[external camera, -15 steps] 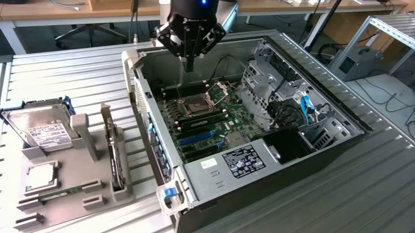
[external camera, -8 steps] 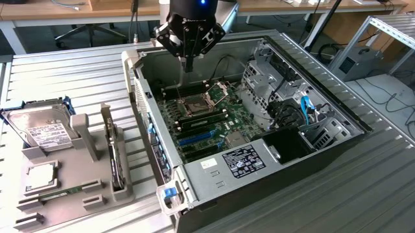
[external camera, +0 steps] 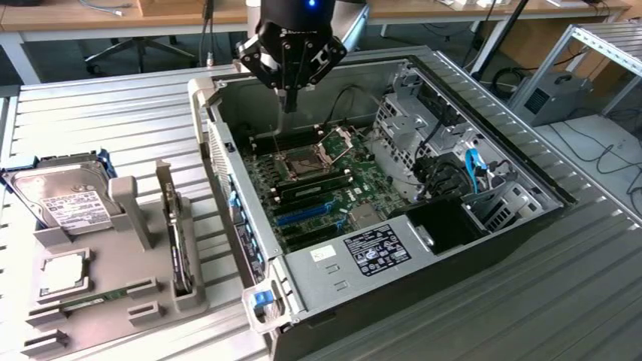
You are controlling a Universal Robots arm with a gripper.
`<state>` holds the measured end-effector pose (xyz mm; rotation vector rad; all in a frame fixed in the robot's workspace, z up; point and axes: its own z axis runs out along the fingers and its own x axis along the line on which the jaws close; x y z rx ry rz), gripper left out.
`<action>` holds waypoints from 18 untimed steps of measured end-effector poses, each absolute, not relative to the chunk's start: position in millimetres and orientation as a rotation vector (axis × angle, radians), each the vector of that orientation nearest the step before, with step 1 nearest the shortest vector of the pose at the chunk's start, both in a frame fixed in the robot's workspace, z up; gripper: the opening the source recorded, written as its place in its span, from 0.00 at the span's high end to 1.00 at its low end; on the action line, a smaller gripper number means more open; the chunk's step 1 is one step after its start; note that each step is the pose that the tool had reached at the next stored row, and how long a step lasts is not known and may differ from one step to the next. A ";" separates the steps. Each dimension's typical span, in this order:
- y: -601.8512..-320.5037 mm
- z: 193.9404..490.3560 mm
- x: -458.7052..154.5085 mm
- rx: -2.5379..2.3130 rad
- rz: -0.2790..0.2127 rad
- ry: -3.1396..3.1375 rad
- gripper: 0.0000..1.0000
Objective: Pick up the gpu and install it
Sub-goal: 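Reach for the gpu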
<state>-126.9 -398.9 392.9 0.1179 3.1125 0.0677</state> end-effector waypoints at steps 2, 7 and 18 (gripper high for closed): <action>-398.9 392.5 -129.8 0.118 0.068 3.113 0.89; -398.9 392.0 -134.0 0.118 0.068 3.112 0.89; -398.9 391.8 -138.4 0.118 0.068 3.113 0.89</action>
